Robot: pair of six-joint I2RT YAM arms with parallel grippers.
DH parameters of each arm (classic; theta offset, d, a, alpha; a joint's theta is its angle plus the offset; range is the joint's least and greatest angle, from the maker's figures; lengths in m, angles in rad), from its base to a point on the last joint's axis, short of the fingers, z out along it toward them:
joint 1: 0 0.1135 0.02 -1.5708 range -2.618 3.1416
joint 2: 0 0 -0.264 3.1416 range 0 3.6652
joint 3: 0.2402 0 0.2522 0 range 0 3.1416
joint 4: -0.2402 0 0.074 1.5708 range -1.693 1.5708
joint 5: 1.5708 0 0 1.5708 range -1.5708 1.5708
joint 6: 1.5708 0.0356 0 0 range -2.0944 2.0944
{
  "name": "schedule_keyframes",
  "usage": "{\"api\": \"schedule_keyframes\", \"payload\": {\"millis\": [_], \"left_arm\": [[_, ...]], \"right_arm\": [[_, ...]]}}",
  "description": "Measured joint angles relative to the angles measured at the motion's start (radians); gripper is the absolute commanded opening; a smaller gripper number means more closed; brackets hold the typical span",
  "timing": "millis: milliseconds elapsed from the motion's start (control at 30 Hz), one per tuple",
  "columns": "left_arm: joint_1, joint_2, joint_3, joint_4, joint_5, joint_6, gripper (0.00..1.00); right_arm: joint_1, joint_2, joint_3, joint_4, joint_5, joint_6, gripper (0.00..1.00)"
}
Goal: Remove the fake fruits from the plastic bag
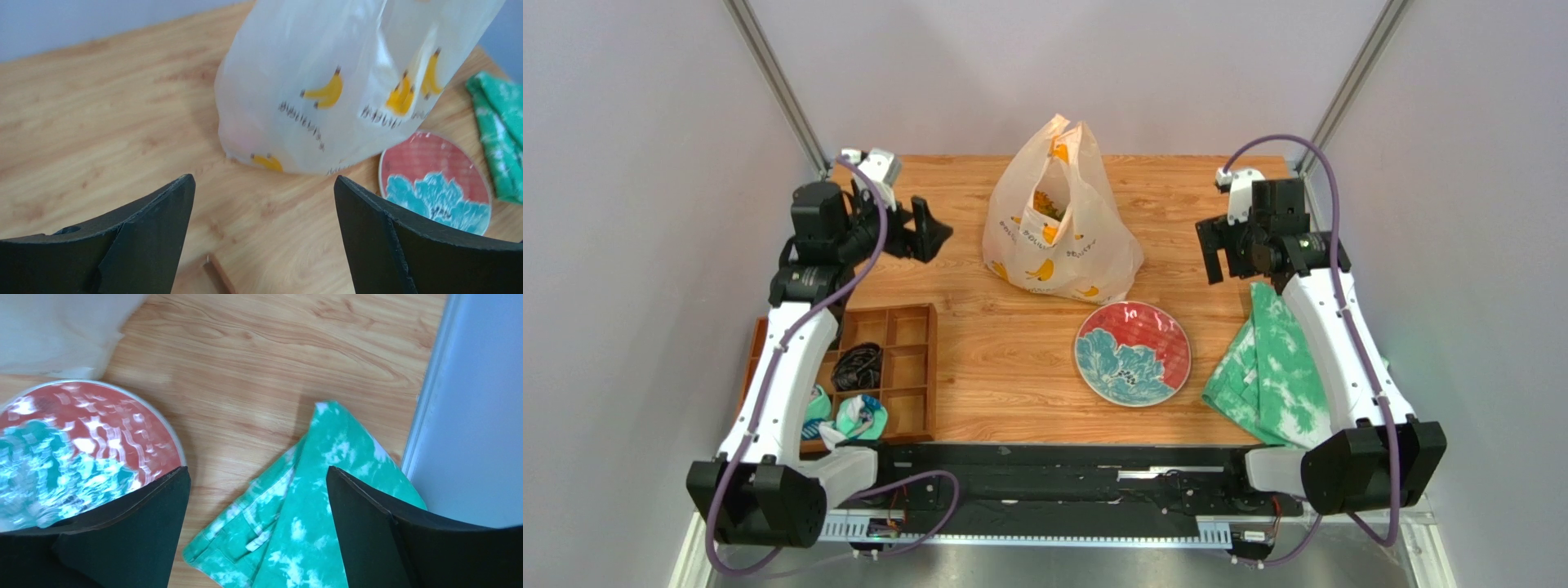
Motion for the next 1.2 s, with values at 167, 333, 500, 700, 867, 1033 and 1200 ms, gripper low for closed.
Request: {"api": "schedule_keyframes", "payload": {"millis": [167,333,500,700,867,1033,1200], "left_arm": [[-0.034,0.165,0.296,0.011,0.042,-0.065,0.95],[-0.07,0.399,0.677,0.023,0.065,-0.136,0.95],[-0.11,0.585,0.892,0.015,0.01,-0.148,0.92],[-0.16,0.787,1.008,0.02,0.047,-0.171,0.91],[-0.201,0.845,0.99,-0.011,0.108,-0.187,0.88],[-0.218,0.838,0.888,0.038,0.203,-0.24,0.88],[-0.228,0.841,0.846,0.063,0.306,-0.292,0.88]], "right_arm": [[0.034,0.062,0.296,-0.065,-0.211,-0.001,0.87],[0.158,0.132,0.55,-0.016,-0.366,0.05,0.86],[0.321,0.237,0.677,0.058,-0.357,0.095,0.82],[0.422,0.424,0.803,0.114,-0.271,0.151,0.82],[0.444,0.504,0.823,0.116,-0.153,0.185,0.75],[0.449,0.531,0.823,0.117,-0.072,0.193,0.26],[0.449,0.533,0.822,0.124,-0.046,0.199,0.03]]}}
